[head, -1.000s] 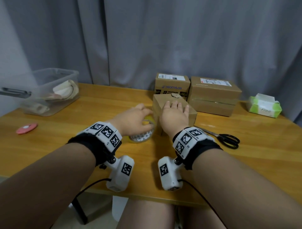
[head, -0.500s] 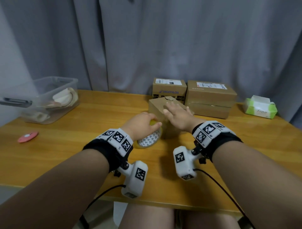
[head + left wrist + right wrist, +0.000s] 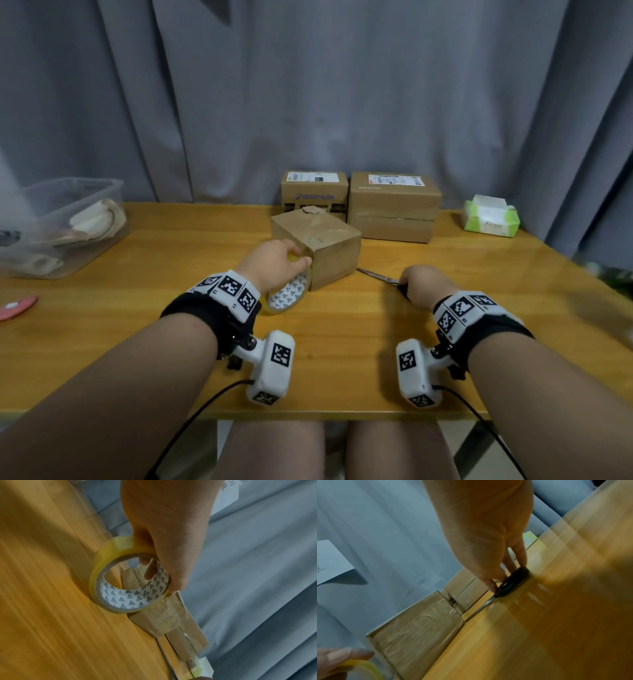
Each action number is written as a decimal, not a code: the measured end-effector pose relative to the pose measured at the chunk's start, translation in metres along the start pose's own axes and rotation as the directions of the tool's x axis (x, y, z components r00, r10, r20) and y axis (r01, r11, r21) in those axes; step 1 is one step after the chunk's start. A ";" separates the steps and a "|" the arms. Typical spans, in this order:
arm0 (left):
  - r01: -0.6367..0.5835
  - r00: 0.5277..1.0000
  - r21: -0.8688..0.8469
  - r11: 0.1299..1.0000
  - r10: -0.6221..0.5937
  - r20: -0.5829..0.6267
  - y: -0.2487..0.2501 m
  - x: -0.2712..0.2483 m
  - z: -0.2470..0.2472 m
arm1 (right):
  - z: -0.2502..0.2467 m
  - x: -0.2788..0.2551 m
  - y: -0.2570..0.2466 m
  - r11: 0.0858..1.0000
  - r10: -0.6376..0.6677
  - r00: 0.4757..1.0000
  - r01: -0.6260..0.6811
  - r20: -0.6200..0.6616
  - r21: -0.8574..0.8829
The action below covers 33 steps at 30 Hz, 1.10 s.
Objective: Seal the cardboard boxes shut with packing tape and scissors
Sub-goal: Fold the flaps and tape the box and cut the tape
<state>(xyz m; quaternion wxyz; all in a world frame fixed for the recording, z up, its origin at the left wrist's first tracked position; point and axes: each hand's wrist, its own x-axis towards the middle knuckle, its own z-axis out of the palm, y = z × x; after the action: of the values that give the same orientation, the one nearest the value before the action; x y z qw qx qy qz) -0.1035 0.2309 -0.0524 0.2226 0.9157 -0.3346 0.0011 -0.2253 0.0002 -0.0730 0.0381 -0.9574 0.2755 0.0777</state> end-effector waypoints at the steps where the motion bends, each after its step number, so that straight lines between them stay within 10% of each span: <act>1: -0.005 1.000 0.025 1.000 0.005 -0.021 0.000 -0.002 0.002 | 0.001 -0.002 0.000 1.000 -0.004 1.000 0.005 -0.023 0.015; 8: -0.013 0.992 0.086 0.996 0.024 -0.126 -0.011 -0.017 0.008 | 0.005 -0.004 0.002 0.937 0.067 0.976 0.009 -0.206 0.349; 12: -0.054 0.997 -0.078 0.995 0.049 -0.065 -0.012 -0.020 0.001 | -0.008 -0.022 -0.014 0.343 0.052 0.941 0.299 -0.335 0.890; 14: 0.003 1.000 -0.207 0.978 -0.004 -0.005 -0.010 -0.013 -0.006 | -0.014 -0.031 -0.030 0.243 -0.099 0.944 0.330 -0.315 0.912; 21: 0.098 0.995 -0.263 0.960 -0.099 0.009 -0.010 0.012 -0.011 | -0.038 -0.013 -0.113 0.774 -0.191 0.827 0.458 -0.528 0.437; 33: 0.106 0.993 -0.093 0.990 -0.110 -0.043 -0.020 0.002 -0.016 | -0.027 0.004 -0.143 0.917 -0.197 0.816 0.350 -0.544 0.191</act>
<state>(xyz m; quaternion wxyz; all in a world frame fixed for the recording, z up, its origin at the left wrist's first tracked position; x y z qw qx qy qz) -0.0878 0.2498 -0.0459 0.2717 0.9211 -0.2788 -0.0042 -0.1420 0.1161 -0.0428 0.1104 -0.9572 0.1418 -0.2270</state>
